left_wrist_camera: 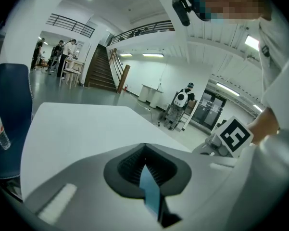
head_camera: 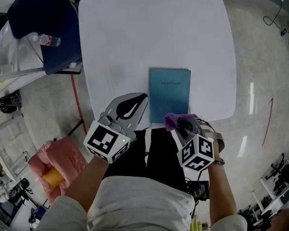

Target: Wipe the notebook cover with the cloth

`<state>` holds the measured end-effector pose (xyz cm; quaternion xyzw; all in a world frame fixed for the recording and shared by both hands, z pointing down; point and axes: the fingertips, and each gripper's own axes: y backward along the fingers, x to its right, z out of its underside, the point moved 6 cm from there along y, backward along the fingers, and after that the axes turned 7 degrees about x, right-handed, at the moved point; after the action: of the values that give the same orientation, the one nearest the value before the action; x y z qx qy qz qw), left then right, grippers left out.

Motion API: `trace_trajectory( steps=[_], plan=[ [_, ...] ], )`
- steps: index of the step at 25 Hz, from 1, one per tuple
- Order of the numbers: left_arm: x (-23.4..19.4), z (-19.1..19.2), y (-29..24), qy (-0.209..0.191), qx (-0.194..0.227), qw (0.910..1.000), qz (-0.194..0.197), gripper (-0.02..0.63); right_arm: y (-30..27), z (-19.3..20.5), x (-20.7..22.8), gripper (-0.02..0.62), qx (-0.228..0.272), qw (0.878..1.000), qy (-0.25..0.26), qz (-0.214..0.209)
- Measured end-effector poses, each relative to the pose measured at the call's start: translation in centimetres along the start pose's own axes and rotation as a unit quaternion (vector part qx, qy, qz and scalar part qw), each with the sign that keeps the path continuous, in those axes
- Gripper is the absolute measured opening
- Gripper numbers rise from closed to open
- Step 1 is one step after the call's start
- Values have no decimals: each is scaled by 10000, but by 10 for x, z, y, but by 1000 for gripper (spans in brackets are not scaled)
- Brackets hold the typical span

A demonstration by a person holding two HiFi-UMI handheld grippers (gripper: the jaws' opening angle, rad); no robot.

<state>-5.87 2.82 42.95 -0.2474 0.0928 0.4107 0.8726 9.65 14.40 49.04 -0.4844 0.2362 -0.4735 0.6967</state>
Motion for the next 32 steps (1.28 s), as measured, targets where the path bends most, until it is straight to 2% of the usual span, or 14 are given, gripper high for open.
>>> trace_trajectory(
  steps=[5, 20, 32],
  plan=[
    [-5, -2, 0, -77, -3, 10000, -57, -2, 7, -10, 21, 106, 48, 9998, 113, 178],
    [-37, -5, 15, 17, 75, 9988, -476, -2, 6, -55, 78, 106, 188, 9975, 419, 540],
    [-60, -10, 14, 147, 103, 9976, -670, -2, -8, -92, 115, 106, 179, 9955, 783, 510]
  ],
)
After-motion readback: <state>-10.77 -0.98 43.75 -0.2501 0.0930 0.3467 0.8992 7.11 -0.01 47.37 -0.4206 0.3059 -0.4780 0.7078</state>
